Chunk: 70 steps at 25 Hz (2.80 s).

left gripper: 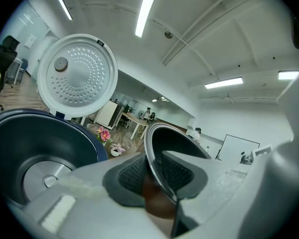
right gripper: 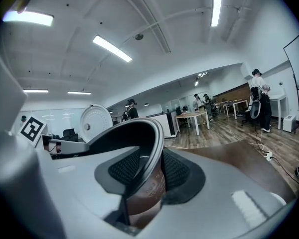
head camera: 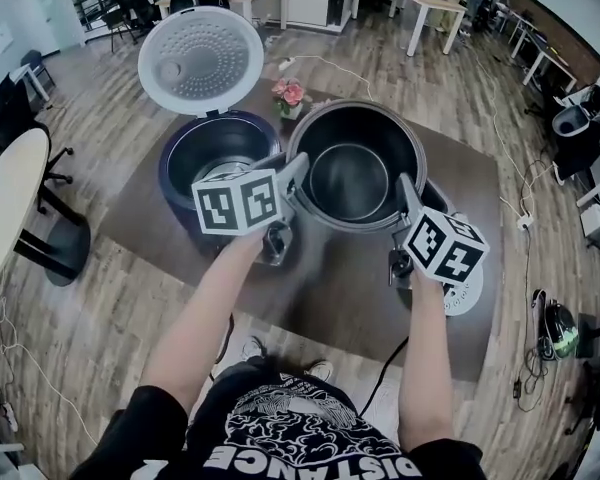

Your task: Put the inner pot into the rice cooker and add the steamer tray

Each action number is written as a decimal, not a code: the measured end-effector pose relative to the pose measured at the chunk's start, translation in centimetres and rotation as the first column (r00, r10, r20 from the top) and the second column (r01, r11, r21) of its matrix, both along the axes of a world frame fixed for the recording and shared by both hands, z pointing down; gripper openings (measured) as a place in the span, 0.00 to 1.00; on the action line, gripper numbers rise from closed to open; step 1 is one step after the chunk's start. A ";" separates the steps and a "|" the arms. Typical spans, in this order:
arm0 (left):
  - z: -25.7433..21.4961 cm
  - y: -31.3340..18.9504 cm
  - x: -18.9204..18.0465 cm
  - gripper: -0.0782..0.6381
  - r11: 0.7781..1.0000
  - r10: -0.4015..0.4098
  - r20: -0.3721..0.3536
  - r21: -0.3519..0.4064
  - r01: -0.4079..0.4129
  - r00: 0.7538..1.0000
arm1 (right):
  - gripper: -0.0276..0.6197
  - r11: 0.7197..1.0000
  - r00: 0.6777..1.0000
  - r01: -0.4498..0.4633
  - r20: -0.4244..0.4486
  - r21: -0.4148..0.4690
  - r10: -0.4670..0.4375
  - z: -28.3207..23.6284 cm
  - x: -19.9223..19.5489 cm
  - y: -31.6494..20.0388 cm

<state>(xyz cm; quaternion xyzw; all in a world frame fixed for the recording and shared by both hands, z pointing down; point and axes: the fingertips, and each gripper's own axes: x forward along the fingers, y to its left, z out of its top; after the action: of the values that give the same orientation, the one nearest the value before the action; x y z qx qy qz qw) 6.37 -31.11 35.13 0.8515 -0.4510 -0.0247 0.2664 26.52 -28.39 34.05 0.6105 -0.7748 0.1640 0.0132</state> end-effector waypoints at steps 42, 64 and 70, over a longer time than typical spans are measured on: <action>-6.8 1.1 -24.9 0.25 0.920 -0.373 -0.030 0.114 0.374 0.927 | 0.25 0.921 0.927 0.371 0.013 0.119 -0.375 -6.3 -25.1 -6.0; 0.5 -1.1 -27.0 0.25 0.940 -0.339 0.061 -0.026 0.341 0.939 | 0.27 0.928 0.932 0.362 0.069 -0.092 -0.357 2.0 -27.5 -7.6; 2.2 -1.7 -26.9 0.25 0.938 -0.339 0.116 -0.037 0.345 0.934 | 0.27 0.930 0.938 0.346 0.034 -0.126 -0.344 3.8 -27.2 -8.2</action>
<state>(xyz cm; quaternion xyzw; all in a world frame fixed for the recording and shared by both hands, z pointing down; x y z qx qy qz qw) -20.58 -32.84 37.30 0.7522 -0.6065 -0.0119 0.2572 -0.69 -36.61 37.88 0.4618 -0.8576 0.2127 0.0772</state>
